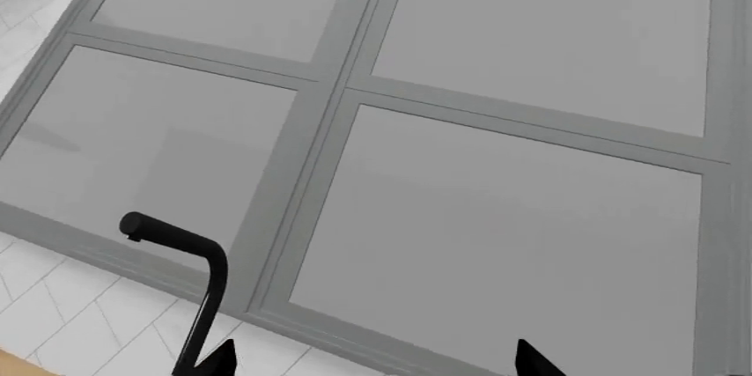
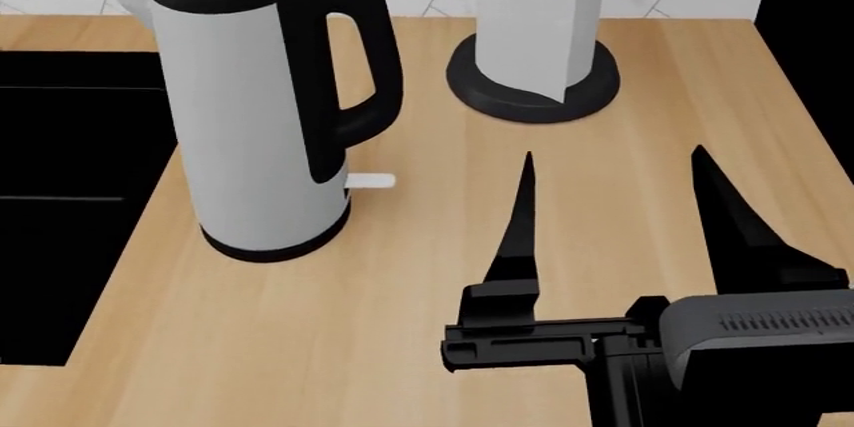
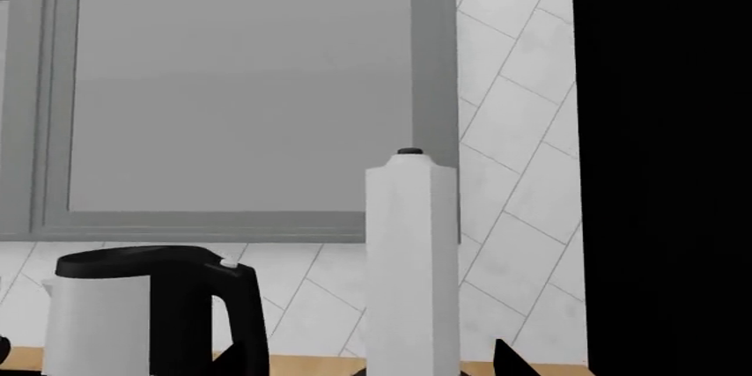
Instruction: Press the button to open the lid of the electric kettle.
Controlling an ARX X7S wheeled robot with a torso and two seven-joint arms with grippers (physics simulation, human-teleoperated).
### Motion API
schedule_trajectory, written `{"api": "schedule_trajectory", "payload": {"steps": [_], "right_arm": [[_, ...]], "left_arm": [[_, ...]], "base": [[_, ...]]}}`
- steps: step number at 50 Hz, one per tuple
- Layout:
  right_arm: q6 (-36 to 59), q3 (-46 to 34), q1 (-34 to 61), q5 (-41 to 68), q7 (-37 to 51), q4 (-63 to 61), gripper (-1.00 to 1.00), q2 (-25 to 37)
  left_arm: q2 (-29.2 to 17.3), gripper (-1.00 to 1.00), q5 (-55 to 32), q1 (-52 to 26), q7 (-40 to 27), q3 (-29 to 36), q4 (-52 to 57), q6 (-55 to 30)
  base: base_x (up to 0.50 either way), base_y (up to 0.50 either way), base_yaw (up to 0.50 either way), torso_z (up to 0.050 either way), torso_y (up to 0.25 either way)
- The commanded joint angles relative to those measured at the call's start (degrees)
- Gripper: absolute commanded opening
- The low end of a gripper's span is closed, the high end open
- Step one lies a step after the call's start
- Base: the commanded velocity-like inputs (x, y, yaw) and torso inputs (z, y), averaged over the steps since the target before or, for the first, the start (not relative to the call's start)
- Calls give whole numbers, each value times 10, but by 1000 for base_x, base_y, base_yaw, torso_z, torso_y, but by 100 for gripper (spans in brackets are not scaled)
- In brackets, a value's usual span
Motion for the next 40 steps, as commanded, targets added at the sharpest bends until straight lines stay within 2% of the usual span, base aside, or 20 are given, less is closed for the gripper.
{"api": "schedule_trajectory", "payload": {"steps": [1,16,23,33,40], "right_arm": [[-6,-7,-1,4,0,-2,100,5],[-14,-2,-4,19,4,-5,100,5],[-33,-18,-9,1,6,-14,100,15],[-20,-5,-6,28,10,-15,100,10],[-5,-5,-1,39,11,-19,100,16]], "left_arm": [[-4,100,-9,3,-11,-3,9,18],[-12,100,-13,6,-20,3,9,25],[-14,100,-19,9,-25,-1,7,33],[-21,100,-28,2,-37,-4,9,27],[-26,100,-39,-1,-45,-10,14,21]], "base": [[500,0,0,0,0],[500,0,0,0,0],[26,0,0,0,2],[500,0,0,0,0],[0,0,0,0,0]]}}
